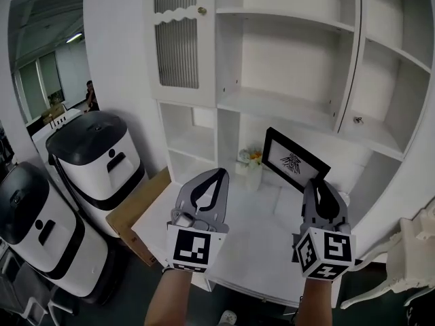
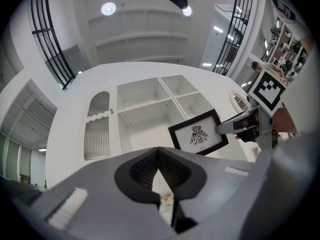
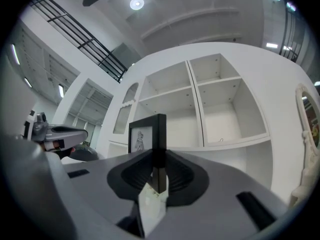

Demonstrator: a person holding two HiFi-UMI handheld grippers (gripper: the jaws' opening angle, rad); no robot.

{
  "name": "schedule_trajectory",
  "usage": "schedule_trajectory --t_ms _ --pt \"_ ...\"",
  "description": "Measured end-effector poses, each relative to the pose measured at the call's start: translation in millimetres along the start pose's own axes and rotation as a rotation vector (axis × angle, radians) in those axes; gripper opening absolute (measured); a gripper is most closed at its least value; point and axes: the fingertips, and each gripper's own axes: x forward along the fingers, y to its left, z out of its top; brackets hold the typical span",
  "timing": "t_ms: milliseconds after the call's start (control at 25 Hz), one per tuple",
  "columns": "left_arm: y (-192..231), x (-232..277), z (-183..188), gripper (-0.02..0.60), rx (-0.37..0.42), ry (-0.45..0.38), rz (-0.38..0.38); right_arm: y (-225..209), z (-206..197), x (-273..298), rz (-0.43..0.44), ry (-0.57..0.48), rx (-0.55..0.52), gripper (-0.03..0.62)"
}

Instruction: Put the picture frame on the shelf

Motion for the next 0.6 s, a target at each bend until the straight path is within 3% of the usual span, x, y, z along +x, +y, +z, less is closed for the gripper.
schedule_trajectory --t_ms 400,600 --pt "11.2 62.1 -23.1 0.009 -0.021 0.008 -0.033 -19.8 19.6 48.6 -0.013 -0.043 -0.027 0.077" --pt "2.1 90.0 -23.9 0.009 -0.030 -0.014 -0.077 -36.3 34.6 64.1 -0.066 -0.067 -0.060 0.077"
